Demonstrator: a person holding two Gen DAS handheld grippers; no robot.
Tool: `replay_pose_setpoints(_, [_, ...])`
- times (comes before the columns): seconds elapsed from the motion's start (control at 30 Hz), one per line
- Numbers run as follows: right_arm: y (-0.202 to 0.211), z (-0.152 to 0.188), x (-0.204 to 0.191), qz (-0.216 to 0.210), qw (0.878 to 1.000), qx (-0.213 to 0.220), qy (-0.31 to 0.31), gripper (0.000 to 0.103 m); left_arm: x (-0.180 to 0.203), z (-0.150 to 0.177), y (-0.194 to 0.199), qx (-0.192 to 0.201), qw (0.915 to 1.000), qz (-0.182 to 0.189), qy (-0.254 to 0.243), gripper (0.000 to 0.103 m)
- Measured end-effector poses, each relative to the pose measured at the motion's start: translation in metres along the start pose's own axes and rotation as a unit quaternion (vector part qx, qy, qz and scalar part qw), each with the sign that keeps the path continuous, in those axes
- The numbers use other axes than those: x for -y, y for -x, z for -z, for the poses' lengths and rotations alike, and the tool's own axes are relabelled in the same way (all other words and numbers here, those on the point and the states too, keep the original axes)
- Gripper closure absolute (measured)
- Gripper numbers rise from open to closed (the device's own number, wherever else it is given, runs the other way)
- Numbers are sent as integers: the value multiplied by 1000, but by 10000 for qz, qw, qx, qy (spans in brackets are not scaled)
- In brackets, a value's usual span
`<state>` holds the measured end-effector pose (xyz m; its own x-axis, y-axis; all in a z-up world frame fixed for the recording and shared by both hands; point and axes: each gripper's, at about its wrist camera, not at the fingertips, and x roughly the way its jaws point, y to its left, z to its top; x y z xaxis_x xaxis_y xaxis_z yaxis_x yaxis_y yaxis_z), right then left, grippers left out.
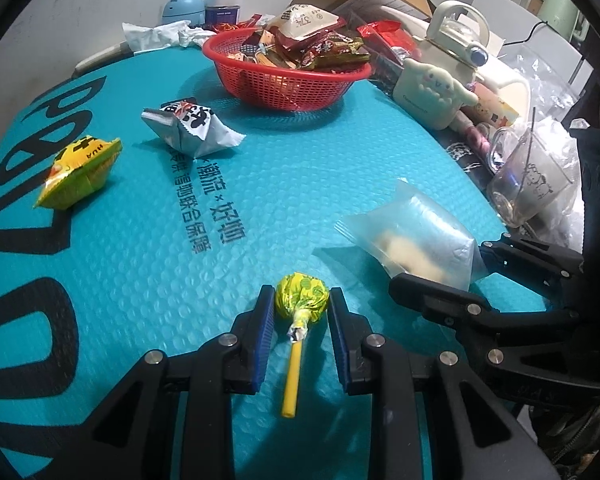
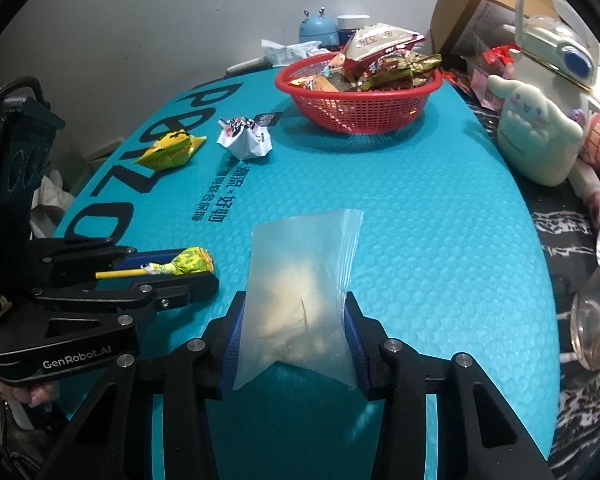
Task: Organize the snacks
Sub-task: 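Grasp the lollipop with the left tool while the right tool grasps the clear cookie bag, then carry the lollipop with the left tool while the right tool carries the cookie bag to the basket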
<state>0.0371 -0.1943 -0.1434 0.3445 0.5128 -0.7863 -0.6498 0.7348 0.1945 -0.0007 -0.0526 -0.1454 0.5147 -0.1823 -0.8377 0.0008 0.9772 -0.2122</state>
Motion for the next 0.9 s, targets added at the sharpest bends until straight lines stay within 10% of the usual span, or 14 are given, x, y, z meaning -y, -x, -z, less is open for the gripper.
replay_pose_setpoints(0.9, [105, 39, -23, 418, 9941, 987, -153, 59, 49, 11, 86, 1023, 9915, 558, -571, 77])
